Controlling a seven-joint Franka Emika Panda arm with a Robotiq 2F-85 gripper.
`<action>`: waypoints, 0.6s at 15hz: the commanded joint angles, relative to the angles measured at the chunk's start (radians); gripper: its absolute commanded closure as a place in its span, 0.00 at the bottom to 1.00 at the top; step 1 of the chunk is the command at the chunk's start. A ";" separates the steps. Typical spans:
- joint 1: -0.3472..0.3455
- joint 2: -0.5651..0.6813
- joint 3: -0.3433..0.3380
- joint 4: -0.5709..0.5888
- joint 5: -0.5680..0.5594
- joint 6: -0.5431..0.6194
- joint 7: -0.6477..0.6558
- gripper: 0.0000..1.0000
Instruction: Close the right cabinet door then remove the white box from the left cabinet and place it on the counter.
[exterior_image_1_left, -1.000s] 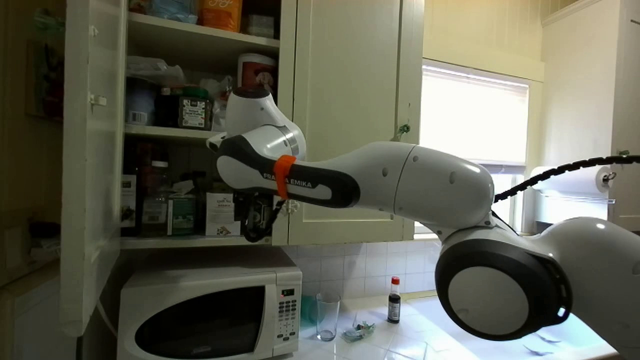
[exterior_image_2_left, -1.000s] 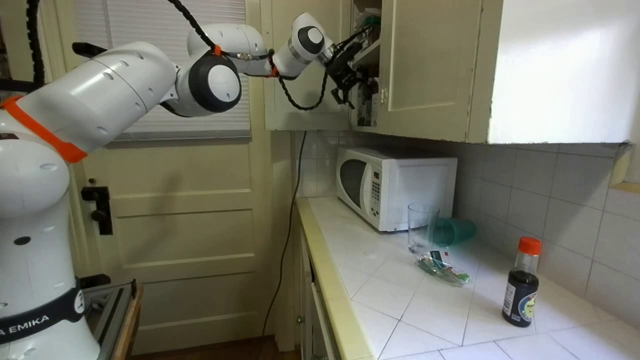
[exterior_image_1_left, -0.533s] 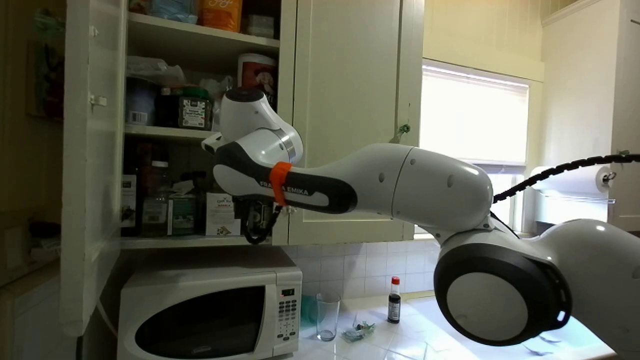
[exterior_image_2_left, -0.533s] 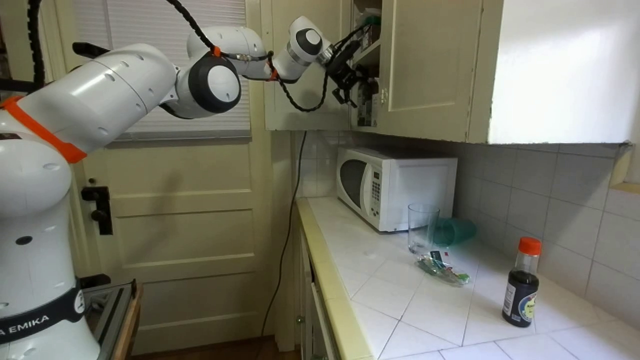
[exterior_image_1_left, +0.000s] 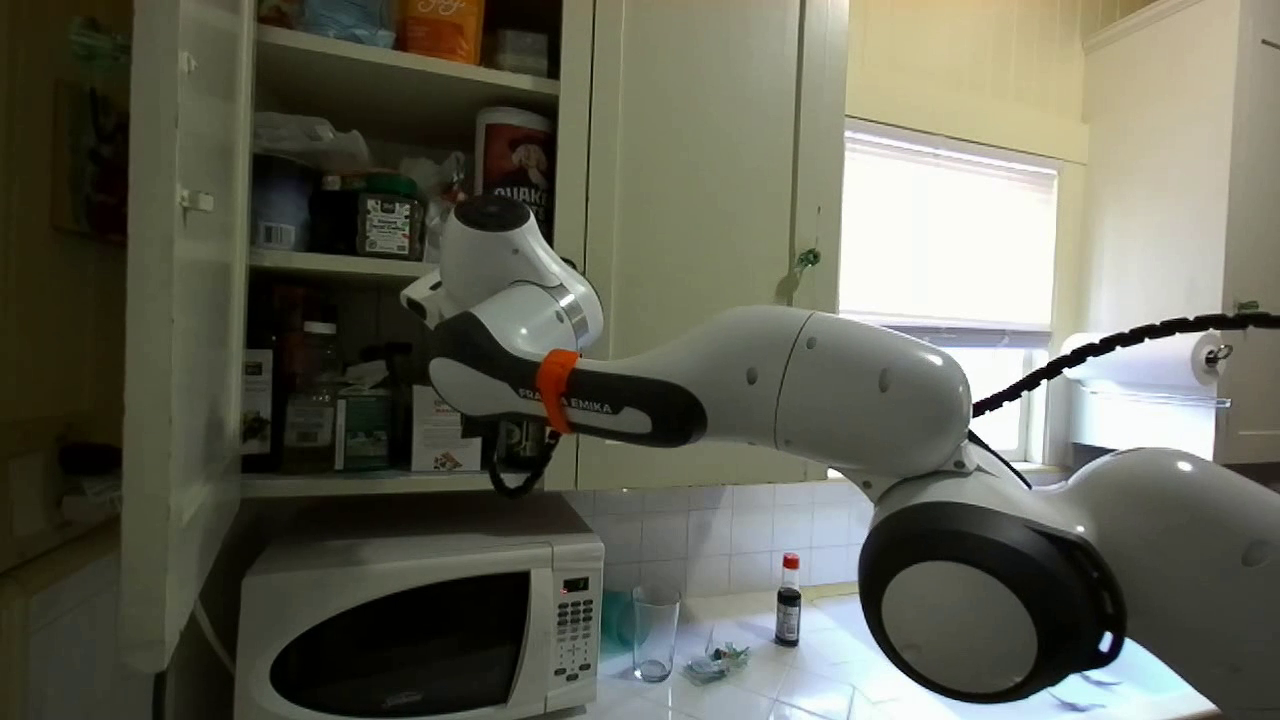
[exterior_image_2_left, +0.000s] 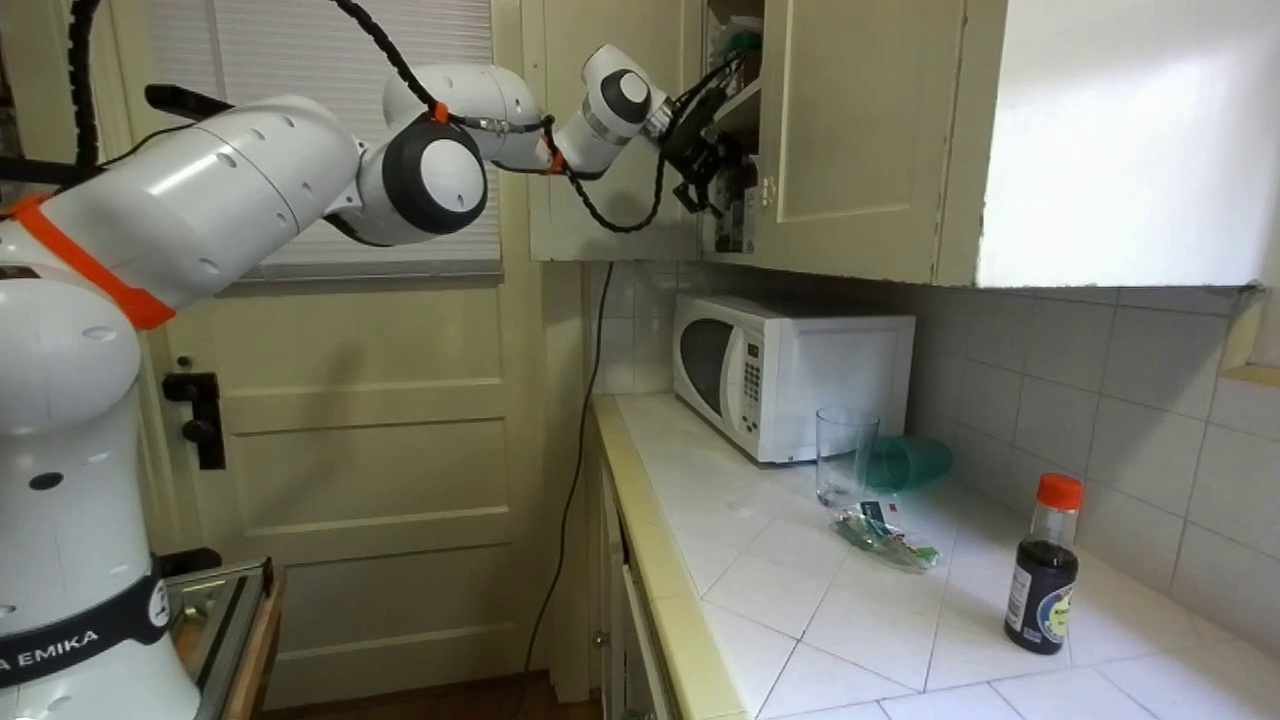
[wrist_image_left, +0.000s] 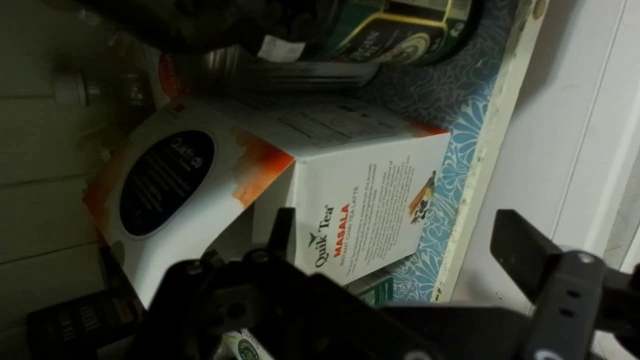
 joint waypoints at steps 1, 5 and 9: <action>-0.007 0.034 -0.009 0.022 -0.012 0.068 -0.009 0.00; -0.007 0.047 -0.029 0.025 -0.025 0.137 -0.013 0.00; -0.013 0.045 -0.038 0.011 -0.016 0.112 -0.002 0.00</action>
